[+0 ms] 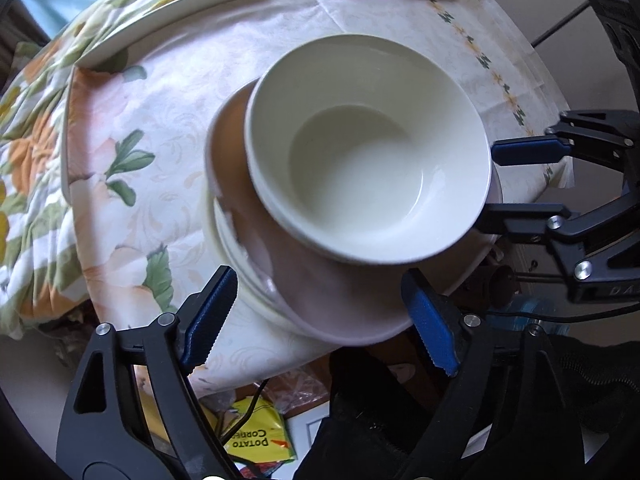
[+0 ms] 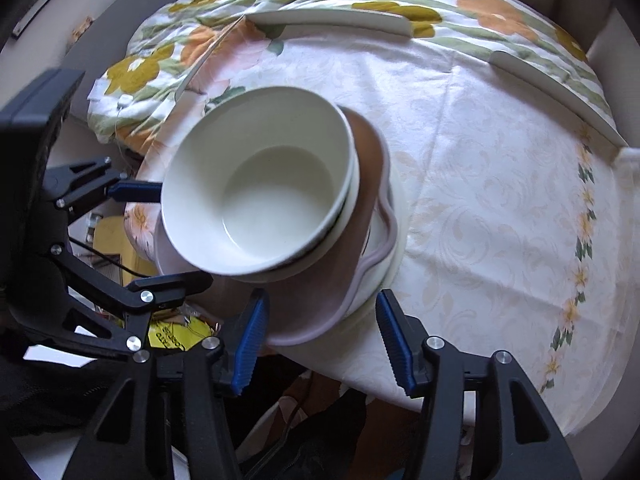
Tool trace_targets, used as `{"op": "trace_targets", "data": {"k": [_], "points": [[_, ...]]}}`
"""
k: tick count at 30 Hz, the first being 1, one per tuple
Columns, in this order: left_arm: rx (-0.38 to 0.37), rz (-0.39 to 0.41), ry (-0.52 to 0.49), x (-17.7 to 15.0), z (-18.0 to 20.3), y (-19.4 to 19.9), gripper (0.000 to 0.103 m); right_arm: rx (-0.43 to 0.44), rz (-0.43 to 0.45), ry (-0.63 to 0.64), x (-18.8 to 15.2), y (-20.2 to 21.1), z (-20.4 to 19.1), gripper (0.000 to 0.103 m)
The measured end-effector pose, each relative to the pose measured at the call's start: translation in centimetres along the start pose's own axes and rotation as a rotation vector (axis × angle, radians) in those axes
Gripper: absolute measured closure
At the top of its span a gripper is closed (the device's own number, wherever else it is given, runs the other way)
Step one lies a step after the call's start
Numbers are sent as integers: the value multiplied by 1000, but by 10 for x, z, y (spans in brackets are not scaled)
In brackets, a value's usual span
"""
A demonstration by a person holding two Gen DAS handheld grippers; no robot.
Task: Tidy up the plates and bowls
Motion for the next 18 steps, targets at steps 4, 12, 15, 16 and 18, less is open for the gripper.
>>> {"op": "trace_targets", "data": {"k": [4, 12, 15, 16, 18], "points": [[40, 66, 48, -16, 0, 21, 20, -7, 59, -25, -14, 21, -2, 52], [178, 450, 198, -54, 42, 129, 20, -78, 389, -75, -61, 115, -9, 52], [227, 638, 253, -73, 64, 179, 12, -131, 518, -87, -87, 157, -13, 37], [242, 686, 267, -79, 72, 192, 2, -156, 558, -91, -94, 171, -14, 30], [279, 794, 294, -93, 87, 218, 0, -182, 627, -91, -105, 192, -15, 17]]}}
Point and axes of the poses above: each gripper's, at about its wrist camera, not at the fingertips, and y roughly against the way its jaws point, z to its right, x to its top, the point moved 1 cm from there along -y, roughly the way its jaws point, and after that the axes turned 4 degrees about -z, right-handed, at the moved point
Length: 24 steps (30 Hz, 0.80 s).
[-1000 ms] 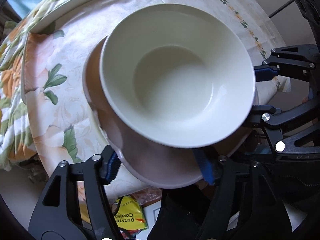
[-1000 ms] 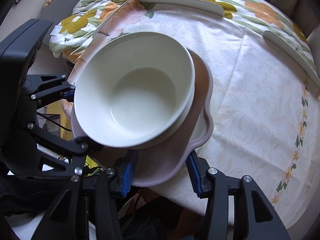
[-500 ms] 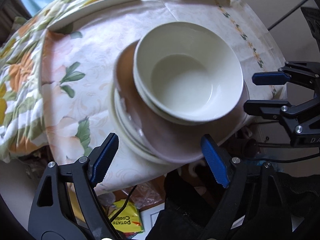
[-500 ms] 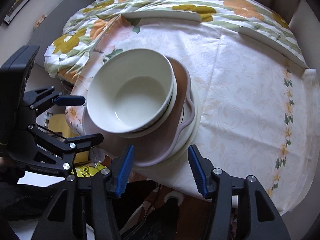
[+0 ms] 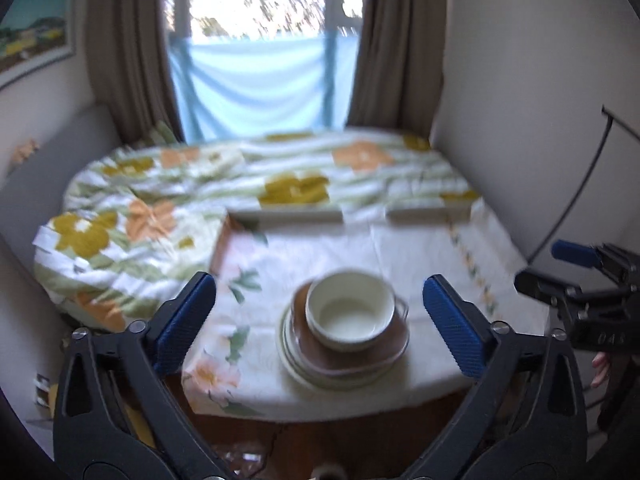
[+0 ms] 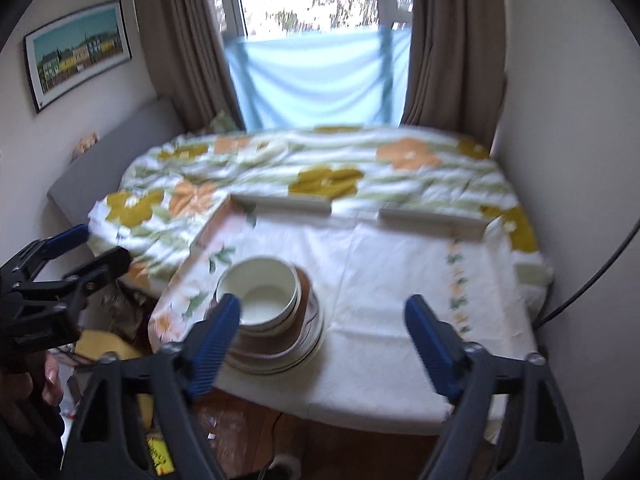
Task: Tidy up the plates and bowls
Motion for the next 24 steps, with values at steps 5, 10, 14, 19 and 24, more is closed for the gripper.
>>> {"op": "trace_targets", "data": {"k": [5, 10, 14, 19, 24], "points": [[51, 86, -15, 3, 19, 40, 0, -102, 112, -6, -1, 44, 4, 5], [88, 116, -38, -8, 27, 63, 0, -140, 175, -23, -6, 71, 2, 3], [68, 144, -14, -13, 20, 75, 0, -157, 191, -47, -15, 80, -1, 3], [63, 169, -7, -18, 12, 84, 0, -165, 203, -73, -23, 85, -3, 3], [59, 173, -19, -23, 10, 86, 0, -166, 219, -82, -27, 88, -8, 3]]}}
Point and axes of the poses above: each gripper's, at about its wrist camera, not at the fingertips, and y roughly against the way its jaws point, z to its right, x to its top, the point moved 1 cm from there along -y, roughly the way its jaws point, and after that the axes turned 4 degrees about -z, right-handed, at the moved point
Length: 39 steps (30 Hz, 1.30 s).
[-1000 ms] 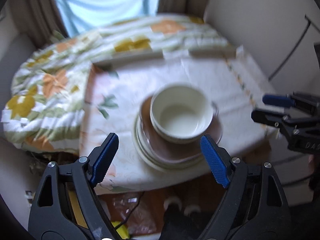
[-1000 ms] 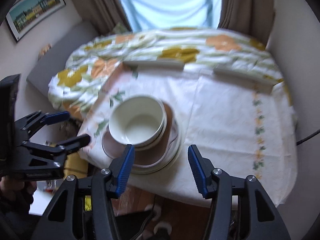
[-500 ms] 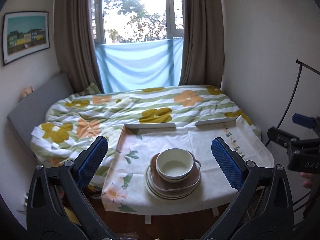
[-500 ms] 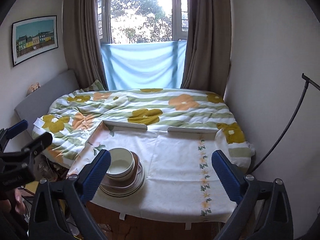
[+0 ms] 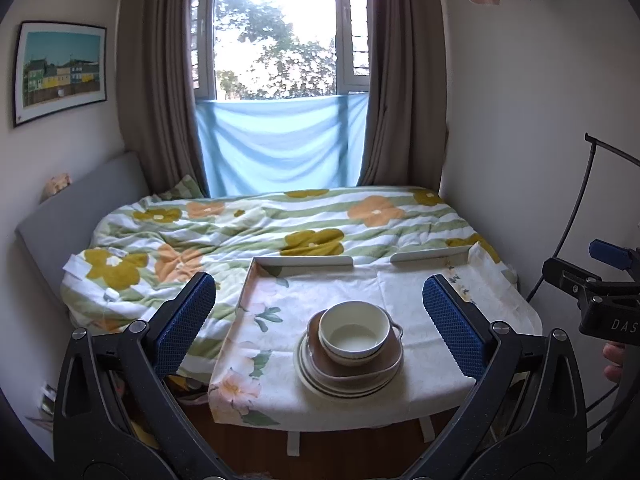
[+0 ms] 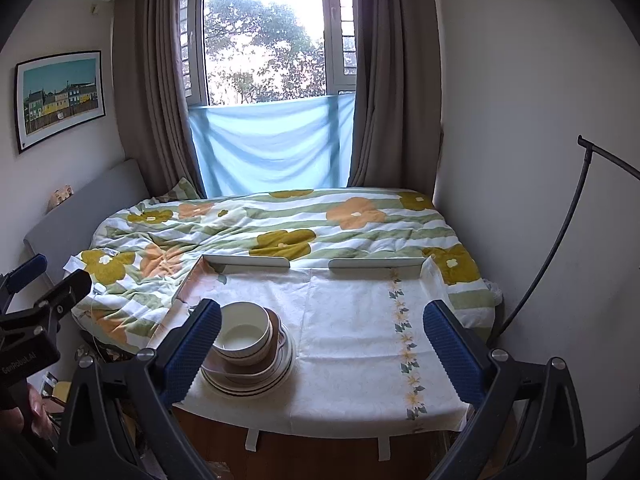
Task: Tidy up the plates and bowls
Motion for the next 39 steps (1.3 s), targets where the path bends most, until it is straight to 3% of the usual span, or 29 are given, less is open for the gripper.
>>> {"op": "trace_targets", "data": {"k": [39], "points": [[7, 19, -9, 1, -9, 10, 0, -11, 10, -9, 2, 4, -5, 3]]}}
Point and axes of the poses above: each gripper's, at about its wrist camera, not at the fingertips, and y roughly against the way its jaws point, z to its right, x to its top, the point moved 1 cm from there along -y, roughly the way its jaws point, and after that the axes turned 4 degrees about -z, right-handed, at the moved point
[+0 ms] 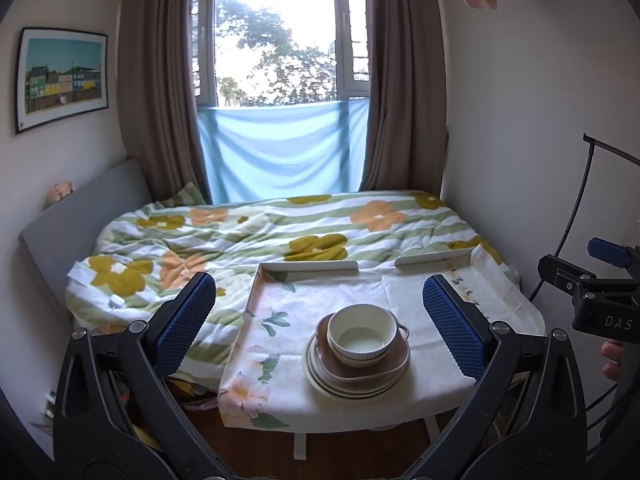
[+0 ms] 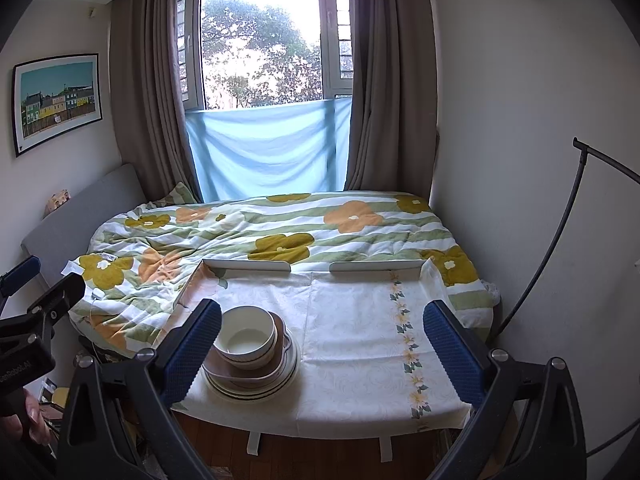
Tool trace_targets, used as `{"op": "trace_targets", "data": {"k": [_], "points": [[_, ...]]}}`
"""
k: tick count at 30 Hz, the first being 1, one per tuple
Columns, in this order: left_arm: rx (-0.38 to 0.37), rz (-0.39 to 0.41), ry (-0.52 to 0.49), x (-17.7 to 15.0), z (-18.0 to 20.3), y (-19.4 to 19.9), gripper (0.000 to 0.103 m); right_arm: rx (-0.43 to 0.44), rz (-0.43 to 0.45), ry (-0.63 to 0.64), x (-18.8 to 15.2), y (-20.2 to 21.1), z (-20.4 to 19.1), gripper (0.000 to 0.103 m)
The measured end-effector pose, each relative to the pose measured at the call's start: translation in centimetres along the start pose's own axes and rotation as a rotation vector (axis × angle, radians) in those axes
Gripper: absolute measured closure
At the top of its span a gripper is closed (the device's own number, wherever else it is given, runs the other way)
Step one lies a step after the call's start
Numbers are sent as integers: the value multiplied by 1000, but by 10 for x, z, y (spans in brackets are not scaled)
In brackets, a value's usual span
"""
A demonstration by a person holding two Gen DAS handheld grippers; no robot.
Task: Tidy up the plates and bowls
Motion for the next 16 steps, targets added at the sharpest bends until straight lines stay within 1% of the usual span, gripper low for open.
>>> {"op": "trace_targets", "data": {"k": [4, 9, 13, 16], "points": [[9, 8, -1, -1, -1, 3, 0, -2, 0, 0, 0, 0, 0, 3], [55, 44, -3, 0, -5, 9, 0, 1, -3, 0, -1, -1, 0, 2], [39, 43, -7, 0, -8, 5, 0, 1, -6, -1, -2, -3, -3, 3], [42, 50, -5, 1, -10, 4, 0, -1, -7, 1, -2, -3, -3, 3]]}}
Point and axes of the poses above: each gripper's, at about its wrist camera, not at the fingertips, and y roughly against the way its jaws point, z to its right, x to its top, the point moved 1 cm from there along -y, roughly the way its jaws point, and after that the axes turned 4 degrees about -z, right-handed, at the moved point
